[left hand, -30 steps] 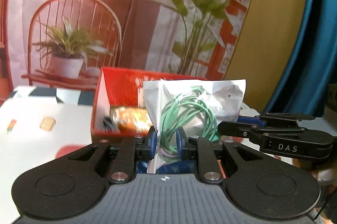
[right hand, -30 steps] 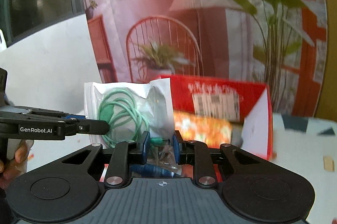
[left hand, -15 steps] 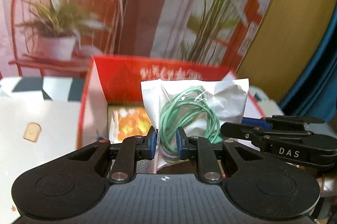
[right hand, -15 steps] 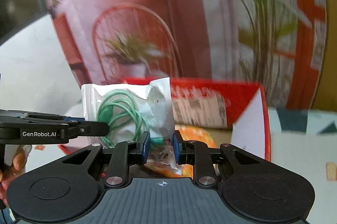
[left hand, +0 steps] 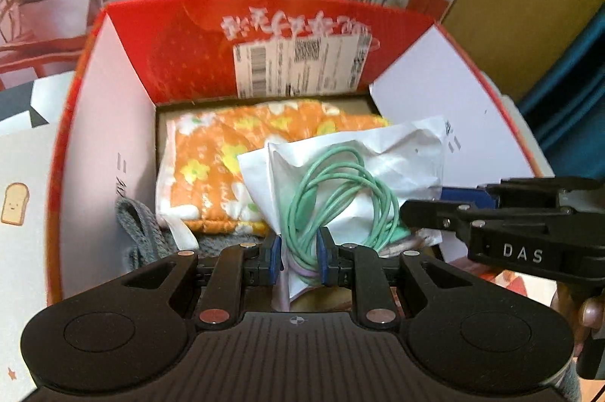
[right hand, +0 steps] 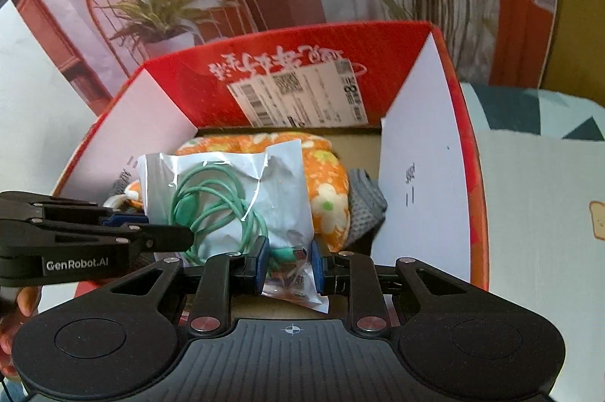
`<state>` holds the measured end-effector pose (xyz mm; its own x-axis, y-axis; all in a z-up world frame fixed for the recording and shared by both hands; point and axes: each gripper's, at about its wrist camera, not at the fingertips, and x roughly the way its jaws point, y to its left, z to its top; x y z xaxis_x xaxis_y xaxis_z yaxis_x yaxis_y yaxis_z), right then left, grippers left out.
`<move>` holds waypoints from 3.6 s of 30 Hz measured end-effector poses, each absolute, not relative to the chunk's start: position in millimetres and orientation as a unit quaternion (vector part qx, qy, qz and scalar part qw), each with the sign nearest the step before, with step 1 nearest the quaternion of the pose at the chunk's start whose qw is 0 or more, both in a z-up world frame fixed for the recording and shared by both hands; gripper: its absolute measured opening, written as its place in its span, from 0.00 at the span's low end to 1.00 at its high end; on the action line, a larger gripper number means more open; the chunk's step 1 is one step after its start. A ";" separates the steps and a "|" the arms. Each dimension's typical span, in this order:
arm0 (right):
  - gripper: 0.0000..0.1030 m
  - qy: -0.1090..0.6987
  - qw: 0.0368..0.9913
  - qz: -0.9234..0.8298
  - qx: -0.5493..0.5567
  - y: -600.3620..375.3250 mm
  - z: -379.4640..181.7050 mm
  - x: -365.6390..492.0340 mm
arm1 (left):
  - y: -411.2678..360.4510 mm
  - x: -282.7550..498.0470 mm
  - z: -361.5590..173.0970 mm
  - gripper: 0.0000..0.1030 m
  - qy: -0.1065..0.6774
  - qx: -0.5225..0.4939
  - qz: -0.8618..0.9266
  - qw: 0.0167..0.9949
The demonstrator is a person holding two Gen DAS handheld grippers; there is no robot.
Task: Organize soft objects
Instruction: 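Lower the white packet into the red box and open both grippers, then move both grippers back to the pile toward the black glove, then close both grippers on the black glove with white dotted fingers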
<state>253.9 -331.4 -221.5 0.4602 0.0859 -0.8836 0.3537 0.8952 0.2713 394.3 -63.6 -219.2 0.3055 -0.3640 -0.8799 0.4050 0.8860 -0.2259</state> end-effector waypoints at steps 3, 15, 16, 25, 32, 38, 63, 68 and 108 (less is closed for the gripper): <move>0.21 0.521 0.823 -0.086 0.207 -329.3 -224.6 255.3 | -64.2 394.7 -222.7 0.20 0.545 0.014 -0.235 0.804; 0.35 0.507 0.840 -0.116 0.157 -320.6 -205.1 253.0 | -60.2 383.2 -193.1 0.53 0.501 0.020 -0.246 0.830; 0.35 0.498 0.847 -0.115 0.149 -319.1 -199.3 250.7 | -58.3 379.1 -185.9 0.53 0.488 0.025 -0.243 0.838; 0.35 0.398 0.906 -0.074 0.123 -296.2 -150.0 216.3 | -36.6 328.7 -131.7 0.53 0.390 0.016 -0.237 0.890; 0.35 0.349 0.926 -0.057 0.134 -273.3 -138.9 168.8 | -17.9 267.3 -131.1 0.53 0.356 0.014 -0.229 0.906; 0.35 0.355 0.924 -0.055 0.129 -254.5 -152.4 126.5 | -1.0 228.2 -152.3 0.53 0.380 -0.018 -0.221 0.898; 0.46 0.446 0.885 -0.027 0.133 -206.4 -209.5 91.6 | 9.8 186.8 -229.1 0.52 0.484 -0.098 -0.188 0.849; 0.46 0.447 0.881 -0.055 0.142 -220.2 -210.1 84.5 | 5.2 186.3 -234.3 0.35 0.491 -0.071 -0.188 0.847; 0.44 0.437 0.845 -0.079 0.299 -251.1 -232.8 62.9 | 3.9 184.3 -238.3 0.27 0.485 -0.069 -0.197 0.849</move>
<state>62.9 -251.1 -232.8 0.6058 0.1273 -0.7853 0.3945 0.8091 0.4355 184.3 3.9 -238.3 0.4518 -0.4010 -0.7969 0.2674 0.9131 -0.3078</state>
